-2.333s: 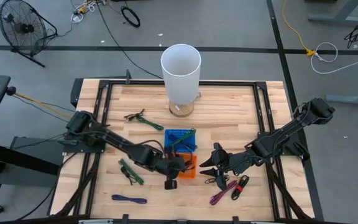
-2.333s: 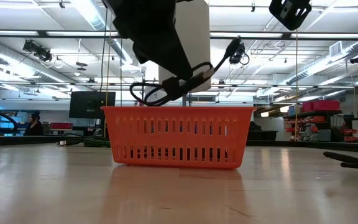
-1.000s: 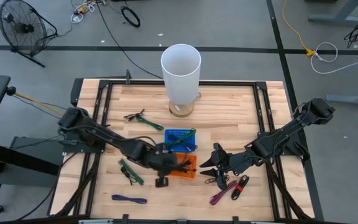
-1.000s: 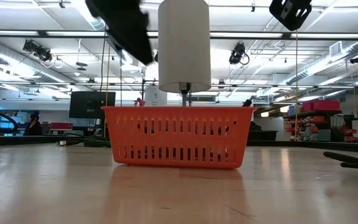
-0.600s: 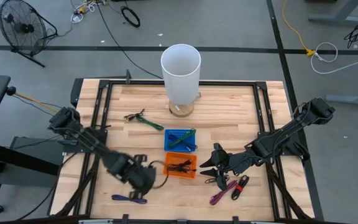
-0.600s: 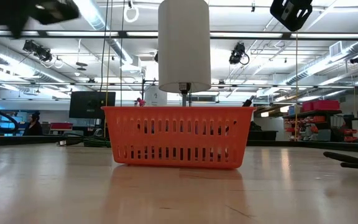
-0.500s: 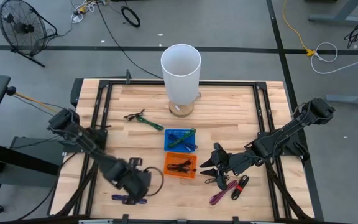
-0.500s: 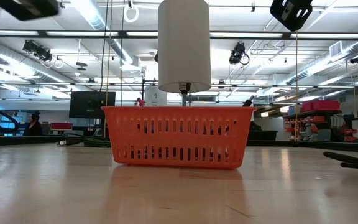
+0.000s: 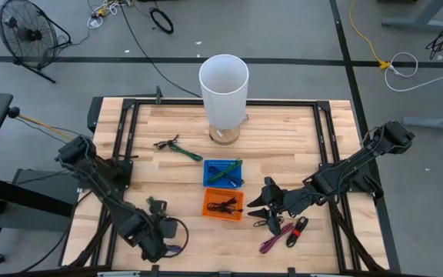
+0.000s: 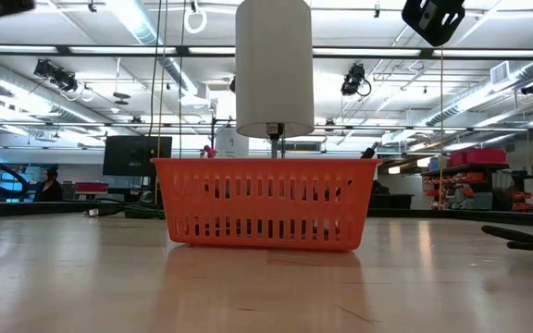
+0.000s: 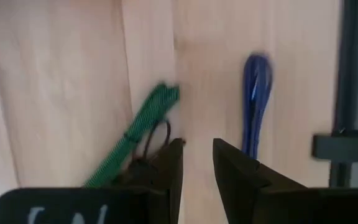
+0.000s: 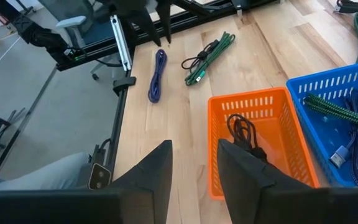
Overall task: Pick & Place USB Port
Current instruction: Put the black charger cable into the orange bin
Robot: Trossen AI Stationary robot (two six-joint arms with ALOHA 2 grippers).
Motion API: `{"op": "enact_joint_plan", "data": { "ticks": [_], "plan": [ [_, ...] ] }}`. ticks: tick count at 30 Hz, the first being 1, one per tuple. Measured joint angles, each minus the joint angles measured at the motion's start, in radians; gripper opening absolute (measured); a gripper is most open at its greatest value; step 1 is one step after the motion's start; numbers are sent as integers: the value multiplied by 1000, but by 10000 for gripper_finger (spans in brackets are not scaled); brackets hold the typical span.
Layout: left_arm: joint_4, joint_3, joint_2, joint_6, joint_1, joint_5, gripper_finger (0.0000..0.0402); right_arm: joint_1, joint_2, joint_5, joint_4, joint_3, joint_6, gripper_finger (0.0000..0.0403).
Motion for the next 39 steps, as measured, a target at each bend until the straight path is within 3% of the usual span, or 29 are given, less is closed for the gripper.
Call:
{"op": "enact_joint_plan", "data": {
  "ticks": [5,14,23,28,39],
  "plan": [
    [27,-98,0,-49,-5,70,92,5,0,0,0,0,0,126],
    [199,-227,1,-43,-6,74,92,5,0,9,2,0,-14,126],
    [208,-285,1,-39,-6,61,92,5,0,9,3,0,-15,126],
    [207,-305,1,-24,-6,-14,92,5,0,9,3,0,-15,126],
    [220,-305,1,-4,-5,-13,92,5,0,9,3,0,-22,126]
  ]
}}
